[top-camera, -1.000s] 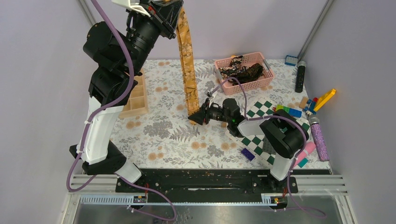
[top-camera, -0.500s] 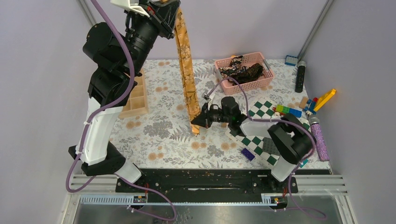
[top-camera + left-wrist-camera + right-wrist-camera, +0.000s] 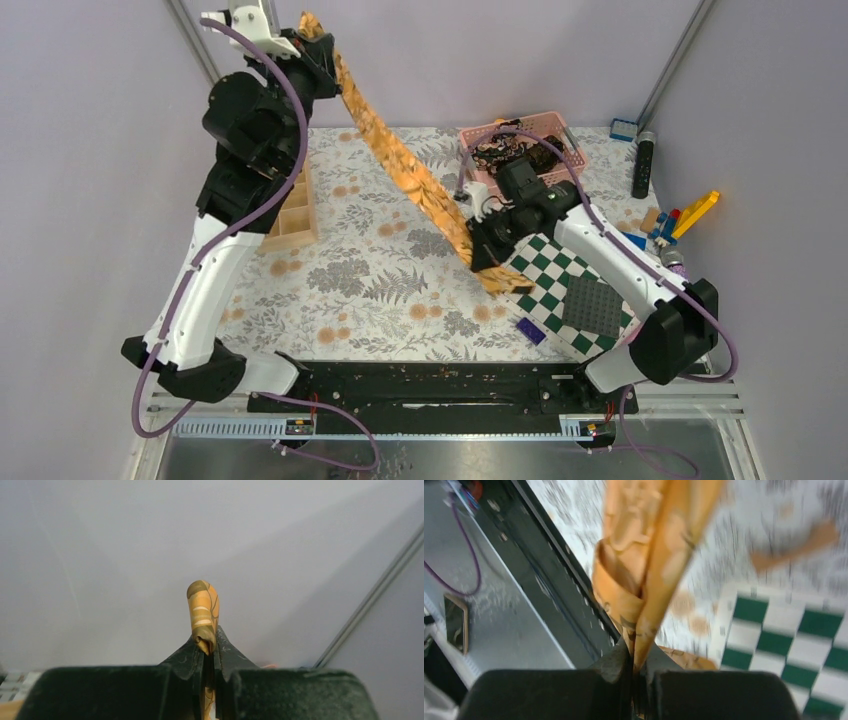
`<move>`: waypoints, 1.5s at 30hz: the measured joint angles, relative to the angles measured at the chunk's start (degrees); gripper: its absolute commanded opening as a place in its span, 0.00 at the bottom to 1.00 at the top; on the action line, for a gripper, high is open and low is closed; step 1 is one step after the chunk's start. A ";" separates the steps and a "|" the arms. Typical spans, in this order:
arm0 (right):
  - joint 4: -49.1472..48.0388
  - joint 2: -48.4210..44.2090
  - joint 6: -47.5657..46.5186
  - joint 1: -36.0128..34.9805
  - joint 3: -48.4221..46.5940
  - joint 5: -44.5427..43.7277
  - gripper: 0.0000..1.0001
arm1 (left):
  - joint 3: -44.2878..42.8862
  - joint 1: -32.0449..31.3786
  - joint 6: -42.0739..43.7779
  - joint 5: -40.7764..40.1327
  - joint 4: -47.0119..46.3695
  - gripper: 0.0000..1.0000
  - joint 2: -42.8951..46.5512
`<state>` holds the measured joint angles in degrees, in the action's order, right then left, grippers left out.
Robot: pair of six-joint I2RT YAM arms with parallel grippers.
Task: Roll the ties
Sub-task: Flatten out the tie at the center of the board.
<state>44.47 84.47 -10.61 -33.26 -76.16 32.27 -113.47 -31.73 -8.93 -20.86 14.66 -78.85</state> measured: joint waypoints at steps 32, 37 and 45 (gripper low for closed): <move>35.01 1.88 -9.92 26.86 2.69 -18.43 0.00 | 54.77 8.76 -29.14 -13.29 -31.91 0.00 -5.35; 32.48 -0.17 -9.18 28.89 7.85 -19.80 0.00 | 57.00 8.74 -33.18 -12.68 -32.30 0.00 -10.47; 27.34 6.67 -7.65 30.03 12.33 -21.33 0.00 | 58.21 8.74 -40.19 -12.48 -32.54 0.00 -18.27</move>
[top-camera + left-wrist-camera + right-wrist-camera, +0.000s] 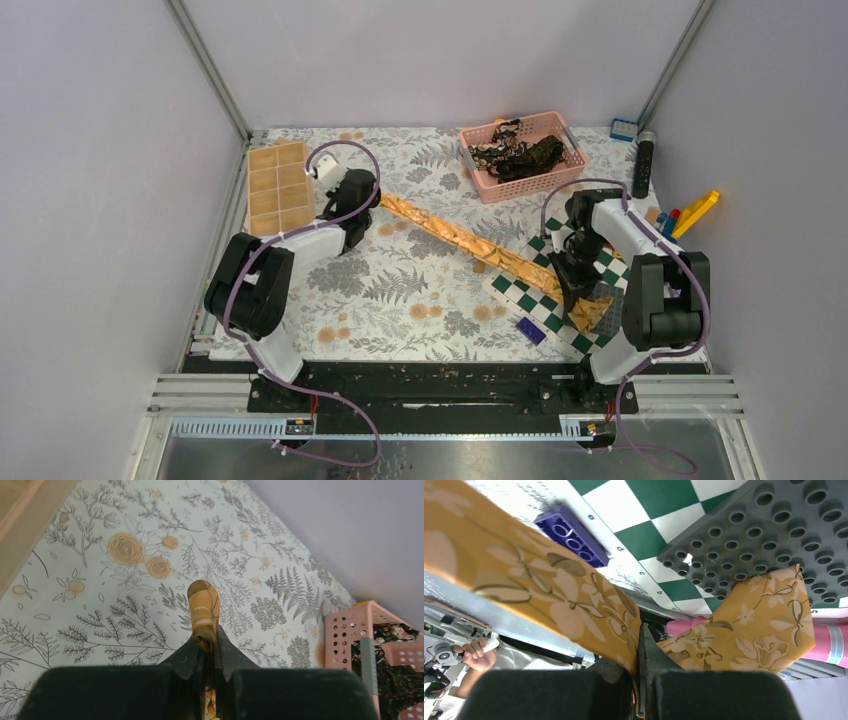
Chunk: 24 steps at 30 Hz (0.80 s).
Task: Roll the ties
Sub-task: Flatten out the tie at the center of the board.
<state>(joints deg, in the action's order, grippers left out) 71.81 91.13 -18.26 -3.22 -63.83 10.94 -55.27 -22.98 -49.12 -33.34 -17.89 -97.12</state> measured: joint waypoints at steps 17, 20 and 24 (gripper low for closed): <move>-3.56 4.17 1.16 1.01 3.45 -5.53 0.01 | 0.87 -3.50 -13.79 -8.63 15.78 0.00 -2.69; -3.87 3.10 1.46 1.01 5.18 -6.01 0.01 | 0.76 -3.63 -16.22 -8.59 19.34 0.00 -2.69; -3.91 1.42 1.88 1.01 5.90 -5.99 0.00 | 0.59 -3.63 -19.78 -8.41 24.28 0.00 -2.69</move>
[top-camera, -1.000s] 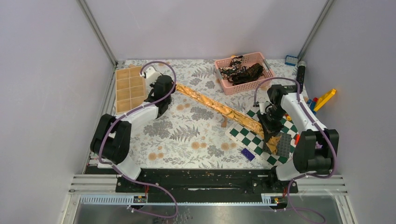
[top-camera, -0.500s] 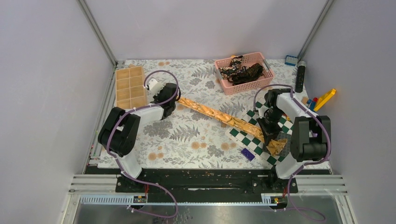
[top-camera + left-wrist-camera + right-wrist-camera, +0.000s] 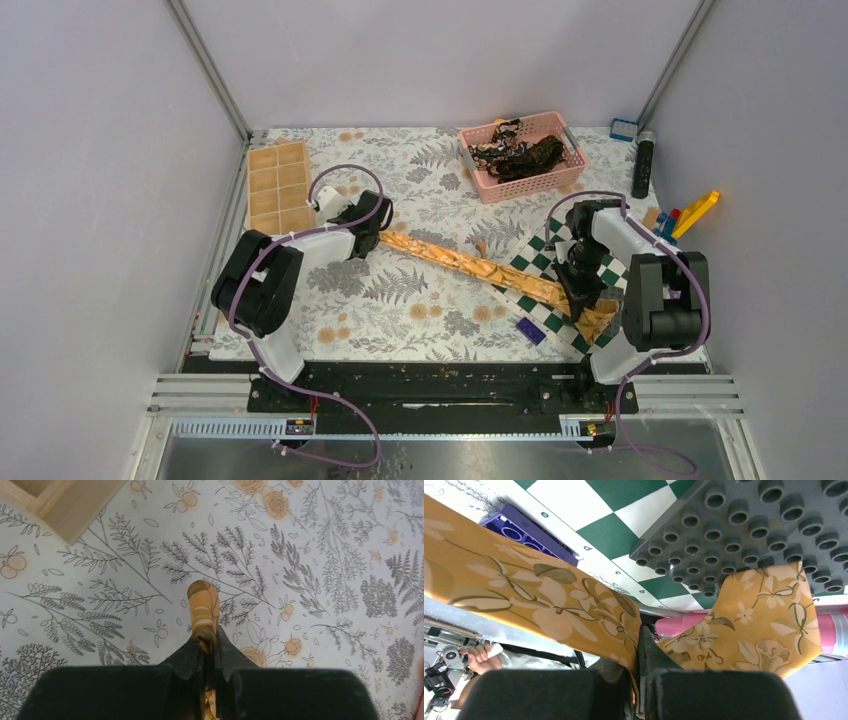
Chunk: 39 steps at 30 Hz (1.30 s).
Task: Roll the ties
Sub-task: Flatten out the tie at the center of the board.
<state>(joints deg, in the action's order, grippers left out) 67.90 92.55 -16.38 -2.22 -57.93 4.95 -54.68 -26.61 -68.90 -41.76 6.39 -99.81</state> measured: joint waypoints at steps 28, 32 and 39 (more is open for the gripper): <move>2.51 -8.20 2.32 0.13 2.29 -9.31 0.84 | 0.09 -0.09 -6.51 6.62 7.82 0.69 0.00; 3.85 -8.09 2.64 0.13 -4.92 -11.54 0.90 | 0.07 0.13 -6.47 7.10 8.17 0.85 0.15; -0.74 -11.10 6.45 0.15 -18.01 -11.15 0.97 | 0.09 2.10 -5.90 8.35 11.65 0.88 3.78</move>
<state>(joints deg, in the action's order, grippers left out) 67.16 81.45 -9.93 -2.07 -75.94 -6.20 -54.59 -24.51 -74.81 -33.41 18.04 -96.03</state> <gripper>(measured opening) 0.938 0.866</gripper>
